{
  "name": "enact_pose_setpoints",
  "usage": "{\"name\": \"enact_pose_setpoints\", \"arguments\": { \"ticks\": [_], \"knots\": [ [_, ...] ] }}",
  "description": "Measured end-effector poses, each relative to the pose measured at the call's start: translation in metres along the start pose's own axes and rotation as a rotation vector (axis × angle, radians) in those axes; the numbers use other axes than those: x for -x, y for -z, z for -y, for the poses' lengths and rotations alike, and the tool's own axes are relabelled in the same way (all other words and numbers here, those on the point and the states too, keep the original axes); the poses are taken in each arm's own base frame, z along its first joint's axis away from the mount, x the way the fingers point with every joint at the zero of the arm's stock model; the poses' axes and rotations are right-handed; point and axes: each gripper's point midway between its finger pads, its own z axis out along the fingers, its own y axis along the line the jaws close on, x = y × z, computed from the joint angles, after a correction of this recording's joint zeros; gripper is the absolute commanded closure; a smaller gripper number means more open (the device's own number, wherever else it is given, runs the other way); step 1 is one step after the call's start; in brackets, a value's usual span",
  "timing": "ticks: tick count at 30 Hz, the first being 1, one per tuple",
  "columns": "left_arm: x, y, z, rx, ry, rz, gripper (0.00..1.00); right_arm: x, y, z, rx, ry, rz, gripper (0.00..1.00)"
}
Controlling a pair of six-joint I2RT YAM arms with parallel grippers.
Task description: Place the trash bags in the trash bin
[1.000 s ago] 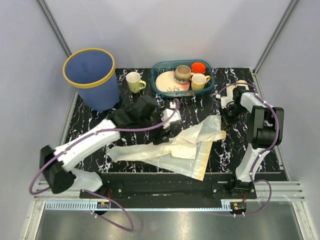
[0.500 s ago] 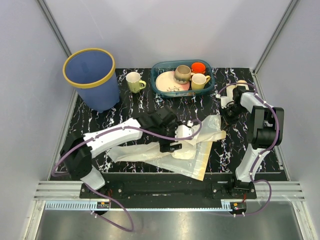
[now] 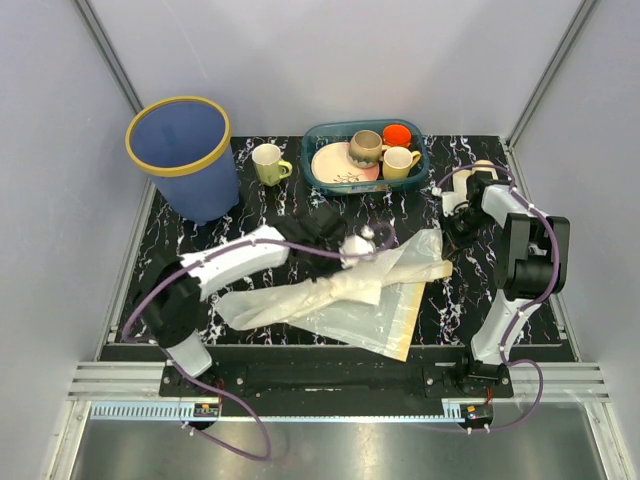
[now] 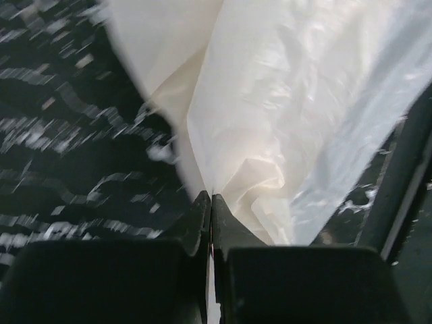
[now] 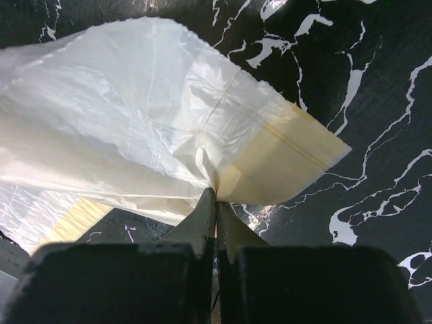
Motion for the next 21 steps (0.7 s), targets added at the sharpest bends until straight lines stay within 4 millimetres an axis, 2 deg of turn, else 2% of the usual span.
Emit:
{"name": "enact_pose_setpoints", "arguments": {
  "ticks": [2,4,5,8,11,14,16,18,19,21],
  "knots": [
    [-0.009,0.021,-0.026,0.065,0.076,0.023,1.00,-0.001,0.001,-0.001,-0.002,0.004,0.001,1.00],
    [-0.019,0.053,-0.059,0.167,0.165,0.068,1.00,-0.002,0.002,-0.001,-0.004,0.009,0.004,1.00],
    [-0.030,0.096,-0.096,0.314,0.250,0.125,1.00,-0.001,0.005,-0.002,-0.008,0.013,0.011,1.00],
    [-0.048,0.147,-0.140,0.533,0.340,0.172,1.00,0.001,0.010,-0.002,-0.018,0.022,0.025,1.00],
    [-0.078,0.171,-0.173,0.691,0.440,0.145,1.00,0.002,0.018,-0.002,-0.030,0.026,0.046,1.00],
    [-0.101,0.170,-0.192,0.750,0.518,0.110,1.00,0.007,0.026,-0.009,-0.016,0.036,0.084,1.00],
    [-0.108,0.166,-0.201,0.773,0.535,0.088,0.98,0.013,0.038,-0.014,-0.017,0.050,0.126,1.00],
    [-0.112,0.167,-0.210,0.793,0.551,0.070,0.80,0.019,0.050,-0.023,0.002,0.062,0.176,1.00],
    [-0.111,0.170,-0.217,0.801,0.563,0.067,0.60,0.022,0.059,-0.030,0.021,0.067,0.205,1.00],
    [-0.103,0.181,-0.234,0.820,0.583,0.091,0.42,0.031,0.081,-0.054,0.095,0.077,0.273,1.00]
  ]
}}
